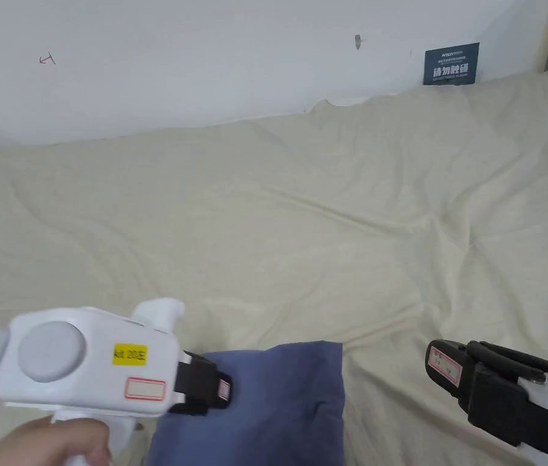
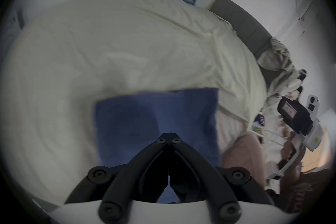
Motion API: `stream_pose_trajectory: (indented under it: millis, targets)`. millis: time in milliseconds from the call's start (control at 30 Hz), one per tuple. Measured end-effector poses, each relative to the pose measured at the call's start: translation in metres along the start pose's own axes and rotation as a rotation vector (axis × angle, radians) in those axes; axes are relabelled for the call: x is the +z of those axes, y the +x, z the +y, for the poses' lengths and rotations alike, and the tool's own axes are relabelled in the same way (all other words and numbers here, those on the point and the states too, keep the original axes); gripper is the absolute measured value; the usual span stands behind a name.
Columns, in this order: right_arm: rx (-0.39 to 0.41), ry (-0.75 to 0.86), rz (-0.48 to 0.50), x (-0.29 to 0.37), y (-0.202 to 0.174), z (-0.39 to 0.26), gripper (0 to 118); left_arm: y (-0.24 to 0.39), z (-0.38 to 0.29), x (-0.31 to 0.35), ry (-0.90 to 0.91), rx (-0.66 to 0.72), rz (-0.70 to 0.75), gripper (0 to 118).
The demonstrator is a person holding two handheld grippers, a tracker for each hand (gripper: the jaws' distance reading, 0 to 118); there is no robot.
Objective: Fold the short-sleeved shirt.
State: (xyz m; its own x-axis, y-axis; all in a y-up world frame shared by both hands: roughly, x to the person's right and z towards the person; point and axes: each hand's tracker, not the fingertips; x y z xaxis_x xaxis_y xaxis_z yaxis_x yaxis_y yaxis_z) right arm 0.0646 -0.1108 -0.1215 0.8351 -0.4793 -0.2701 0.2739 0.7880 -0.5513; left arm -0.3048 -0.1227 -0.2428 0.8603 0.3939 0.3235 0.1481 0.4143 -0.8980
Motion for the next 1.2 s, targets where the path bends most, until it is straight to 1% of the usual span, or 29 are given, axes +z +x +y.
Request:
stream_pose_trajectory:
  millis: [33, 67, 100, 167, 233, 267, 300, 433, 500, 533, 600, 633, 700, 767, 833, 867, 900, 933, 1000, 1033, 1067, 1100, 1167, 1200]
  targets:
    - [-0.001, -0.003, -0.001, 0.0, 0.0, 0.0, 0, 0.004, -0.001, -0.012, -0.015, 0.025, -0.072, 0]
    - [-0.003, -0.007, 0.001, 0.0, -0.001, -0.001, 0, 0.011, -0.002, -0.028, -0.009, 0.01, -0.141, 0]
    - [-0.004, -0.012, 0.005, 0.0, -0.002, -0.001, 0, 0.018, 0.0, -0.043, -0.011, -0.02, -0.166, 0]
    - [-0.024, -0.036, 0.017, -0.001, 0.002, -0.001, 0, 0.032, 0.002, -0.078, -0.095, -0.049, -0.036, 0]
    - [-0.021, -0.045, 0.006, 0.0, 0.003, -0.001, 0, 0.043, 0.0, -0.104, -0.124, -0.106, -0.033, 0]
    - [-0.016, -0.049, -0.001, 0.001, 0.003, -0.001, 0, 0.05, -0.001, -0.112, -0.117, -0.082, -0.063, 0]
    - [-0.013, -0.05, -0.005, 0.002, 0.003, -0.001, 0, 0.057, -0.001, -0.114, -0.107, -0.073, -0.063, 0]
    - [-0.019, -0.047, -0.015, 0.003, 0.002, -0.002, 0, 0.081, -0.005, -0.115, -0.053, -0.101, -0.028, 0]
    - [-0.031, -0.038, -0.014, 0.004, 0.001, -0.003, 0, 0.091, -0.009, -0.112, -0.031, -0.122, -0.11, 0]
    - [-0.037, -0.032, -0.013, 0.004, -0.001, -0.002, 0, 0.097, -0.012, -0.107, -0.019, -0.113, -0.177, 0]
    - [-0.042, -0.018, -0.009, 0.008, -0.008, 0.003, 0, 0.103, -0.02, -0.088, 0.041, -0.107, -0.3, 0]
    - [-0.039, -0.006, -0.006, 0.01, -0.013, 0.006, 0, 0.107, -0.024, -0.075, 0.077, -0.113, -0.326, 0]
    - [-0.018, 0.044, 0.006, 0.019, -0.024, 0.014, 0, 0.106, -0.031, -0.028, 0.243, -0.189, -0.25, 0]
    - [-0.001, 0.104, 0.027, 0.033, -0.039, 0.026, 0, 0.097, -0.038, 0.023, 0.392, -0.209, -0.179, 0]
    - [0.029, 0.173, 0.051, 0.046, -0.053, 0.038, 0, 0.087, -0.047, 0.076, 0.597, -0.217, -0.082, 0]
    - [0.058, 0.213, 0.048, 0.054, -0.062, 0.045, 0, 0.083, -0.055, 0.103, 0.734, -0.22, 0.008, 0]
    - [0.104, 0.256, 0.034, 0.061, -0.071, 0.051, 0, 0.079, -0.064, 0.128, 0.865, -0.22, 0.102, 0]
    - [0.151, 0.304, 0.017, 0.067, -0.079, 0.055, 0, 0.075, -0.071, 0.145, 0.968, -0.236, 0.161, 0]
    - [0.28, 0.457, -0.049, 0.08, -0.098, 0.058, 0, 0.072, -0.092, 0.176, 1.159, -0.264, 0.347, 0]
    - [0.347, 0.533, -0.107, 0.085, -0.106, 0.056, 0, 0.071, -0.098, 0.184, 1.222, -0.275, 0.424, 0]
    - [0.399, 0.603, -0.169, 0.086, -0.112, 0.051, 0, 0.069, -0.101, 0.186, 1.262, -0.281, 0.485, 0]
    - [0.441, 0.667, -0.209, 0.085, -0.114, 0.045, 0, 0.066, -0.103, 0.185, 1.276, -0.267, 0.554, 0]
    - [0.509, 0.718, -0.196, 0.075, -0.108, 0.028, 0, 0.05, -0.104, 0.169, 1.258, -0.268, 0.657, 0]
    - [0.511, 0.723, -0.244, 0.064, -0.101, 0.016, 0, 0.039, -0.104, 0.153, 1.231, -0.284, 0.698, 0]
